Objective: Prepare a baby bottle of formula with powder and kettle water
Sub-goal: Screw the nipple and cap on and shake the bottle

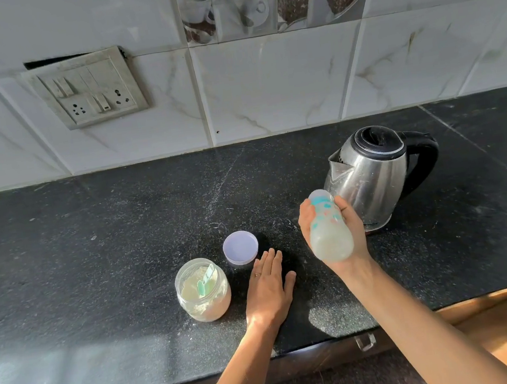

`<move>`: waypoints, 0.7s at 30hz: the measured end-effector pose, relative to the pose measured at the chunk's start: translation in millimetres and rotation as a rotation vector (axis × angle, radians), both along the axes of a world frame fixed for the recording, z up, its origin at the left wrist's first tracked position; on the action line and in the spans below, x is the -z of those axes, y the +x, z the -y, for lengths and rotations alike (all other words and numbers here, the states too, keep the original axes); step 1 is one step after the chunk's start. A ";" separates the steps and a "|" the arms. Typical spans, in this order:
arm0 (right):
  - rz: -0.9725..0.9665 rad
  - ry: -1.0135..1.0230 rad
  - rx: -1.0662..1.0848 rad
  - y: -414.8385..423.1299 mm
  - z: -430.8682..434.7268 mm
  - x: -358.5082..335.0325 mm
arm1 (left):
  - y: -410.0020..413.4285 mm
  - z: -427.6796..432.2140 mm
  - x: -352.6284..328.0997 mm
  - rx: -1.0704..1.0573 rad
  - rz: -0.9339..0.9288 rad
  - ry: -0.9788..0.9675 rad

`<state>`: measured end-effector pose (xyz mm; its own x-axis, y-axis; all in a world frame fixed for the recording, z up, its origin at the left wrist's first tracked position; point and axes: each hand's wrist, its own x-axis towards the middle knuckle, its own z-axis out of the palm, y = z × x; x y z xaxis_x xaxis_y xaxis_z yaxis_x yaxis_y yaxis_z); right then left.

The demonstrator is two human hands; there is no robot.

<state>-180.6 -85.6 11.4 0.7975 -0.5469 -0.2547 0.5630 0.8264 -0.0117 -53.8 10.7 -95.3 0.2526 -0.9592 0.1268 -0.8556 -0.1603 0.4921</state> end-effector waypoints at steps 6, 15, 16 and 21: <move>-0.091 -0.132 0.036 1.4 -1.3 -10.5 | 0.5 -1.0 0.2 0.013 -0.001 0.001; -0.036 -0.026 0.065 1.3 -1.6 -7.6 | 1.0 -2.2 1.6 0.021 -0.004 0.001; 0.007 0.000 0.042 0.8 -1.3 -5.7 | 1.2 -2.6 1.6 0.022 -0.006 0.001; -0.142 -0.123 0.024 5.3 -2.6 -11.9 | 1.3 -2.1 2.9 0.025 0.007 -0.005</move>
<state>-175.3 -82.9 23.3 0.7447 -0.5993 -0.2937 0.5682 0.8001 -0.1921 -52.6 12.8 -98.2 0.2274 -0.9647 0.1330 -0.8629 -0.1363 0.4866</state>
